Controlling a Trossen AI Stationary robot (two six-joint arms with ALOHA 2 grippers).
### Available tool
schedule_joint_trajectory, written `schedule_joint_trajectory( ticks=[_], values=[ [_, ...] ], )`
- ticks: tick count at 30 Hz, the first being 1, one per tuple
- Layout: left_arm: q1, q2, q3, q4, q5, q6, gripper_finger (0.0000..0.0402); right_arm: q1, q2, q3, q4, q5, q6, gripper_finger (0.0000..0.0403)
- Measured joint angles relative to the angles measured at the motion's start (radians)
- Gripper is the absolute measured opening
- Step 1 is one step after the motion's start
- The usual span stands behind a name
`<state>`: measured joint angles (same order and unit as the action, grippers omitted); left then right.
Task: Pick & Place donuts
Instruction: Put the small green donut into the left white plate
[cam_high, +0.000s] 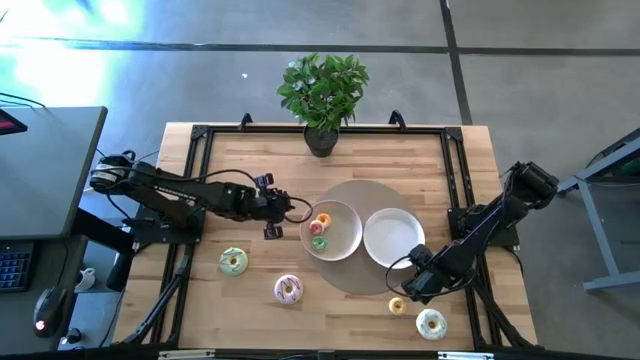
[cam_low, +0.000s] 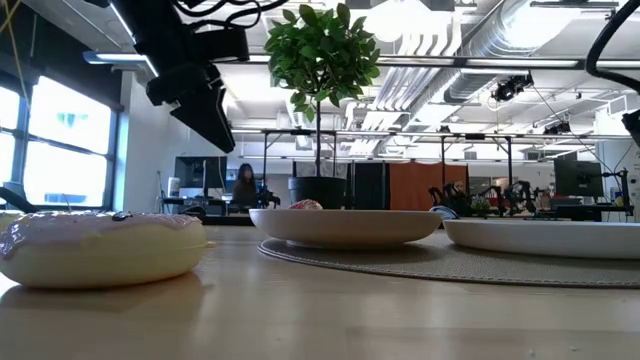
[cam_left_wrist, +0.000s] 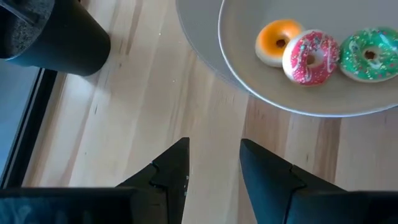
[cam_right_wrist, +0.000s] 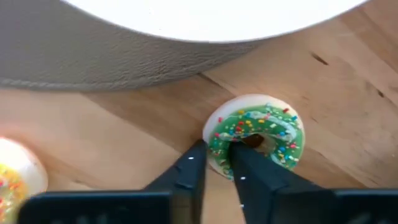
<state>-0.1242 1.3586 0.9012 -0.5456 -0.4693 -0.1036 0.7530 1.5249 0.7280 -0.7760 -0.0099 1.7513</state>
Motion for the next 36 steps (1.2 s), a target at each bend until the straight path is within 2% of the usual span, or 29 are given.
schedule_joint_trajectory(
  ticks=[3,9,17,22,27,32,34,36],
  values=[
    [0.0,0.0,0.0,0.0,0.007,-0.005,0.0138,0.0,0.0,0.0,-0.021,0.002,0.024,0.0013],
    [0.0,0.0,0.0,-0.001,0.01,-0.005,0.0138,-0.008,0.003,0.024,-0.021,-0.009,0.038,0.0014],
    [0.0,0.0,0.0,0.025,0.007,-0.004,0.0138,-0.062,0.003,0.236,-0.114,0.179,-0.119,0.0005],
    [0.0,0.0,0.001,0.028,0.007,0.02,0.0138,-0.138,0.001,0.364,-0.086,0.286,-0.276,0.0005],
    [0.0,0.0,0.001,0.028,0.007,0.021,0.0138,-0.23,0.007,0.377,0.059,0.235,-0.414,0.0003],
    [0.0,0.0,0.001,0.022,0.007,0.021,0.0138,-0.295,0.043,0.318,0.173,0.104,-0.472,0.0002],
    [0.0,0.0,0.001,0.018,0.008,0.021,0.0138,-0.318,0.061,0.294,0.205,0.102,-0.518,0.0003],
    [0.0,0.0,0.001,0.02,0.008,0.021,0.0138,-0.347,0.075,0.278,0.24,0.147,-0.572,0.0004]
  ],
)
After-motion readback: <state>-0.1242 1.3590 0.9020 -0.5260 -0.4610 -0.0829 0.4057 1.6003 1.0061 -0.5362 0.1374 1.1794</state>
